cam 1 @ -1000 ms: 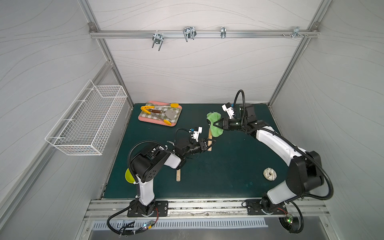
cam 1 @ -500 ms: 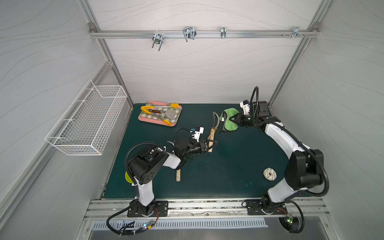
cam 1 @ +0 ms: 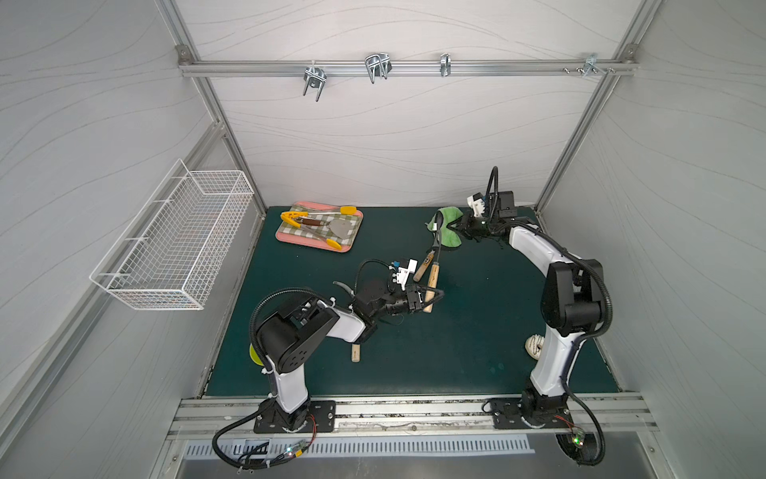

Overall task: Wipe small sickles with rags
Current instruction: Wipe the small sickle.

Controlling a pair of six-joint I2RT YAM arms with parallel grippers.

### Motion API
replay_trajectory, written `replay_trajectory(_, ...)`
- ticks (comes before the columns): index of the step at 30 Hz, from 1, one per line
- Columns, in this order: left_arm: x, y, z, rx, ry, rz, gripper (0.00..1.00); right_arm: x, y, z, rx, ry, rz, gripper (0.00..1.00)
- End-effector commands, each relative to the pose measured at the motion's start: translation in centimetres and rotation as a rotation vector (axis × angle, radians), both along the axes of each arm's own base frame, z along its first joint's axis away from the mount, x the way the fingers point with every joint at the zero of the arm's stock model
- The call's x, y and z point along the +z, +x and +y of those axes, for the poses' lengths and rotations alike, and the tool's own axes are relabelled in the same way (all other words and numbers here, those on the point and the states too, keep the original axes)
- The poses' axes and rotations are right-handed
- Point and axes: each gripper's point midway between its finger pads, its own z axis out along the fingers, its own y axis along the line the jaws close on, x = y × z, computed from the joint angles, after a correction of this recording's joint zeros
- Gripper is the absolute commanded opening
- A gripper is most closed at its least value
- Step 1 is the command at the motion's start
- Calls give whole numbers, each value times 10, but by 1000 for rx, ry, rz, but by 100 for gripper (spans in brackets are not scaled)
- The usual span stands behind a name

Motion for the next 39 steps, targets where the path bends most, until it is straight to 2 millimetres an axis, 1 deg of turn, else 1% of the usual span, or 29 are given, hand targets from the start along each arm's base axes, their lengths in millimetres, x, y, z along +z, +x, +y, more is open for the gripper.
replay_trajectory(1,18,4,-4,0,-60,-47,0,26,-5,13,43,74,-45,4)
replay_trajectory(10,11,6,-4,10,-48,-44,0,41,-30,19,75,89,-61,4)
replay_trajectory(21,5,9,-8,3,-39,-37,0,69,-71,44,184,178,-112,4)
replay_trajectory(27,4,11,-12,-6,-40,-37,0,74,-98,57,241,184,-140,4)
replay_trajectory(35,-3,15,-16,-14,-33,-23,0,79,-131,66,281,166,-179,4)
replay_trajectory(39,-6,18,-16,-9,-30,-19,0,79,-142,67,288,160,-185,3)
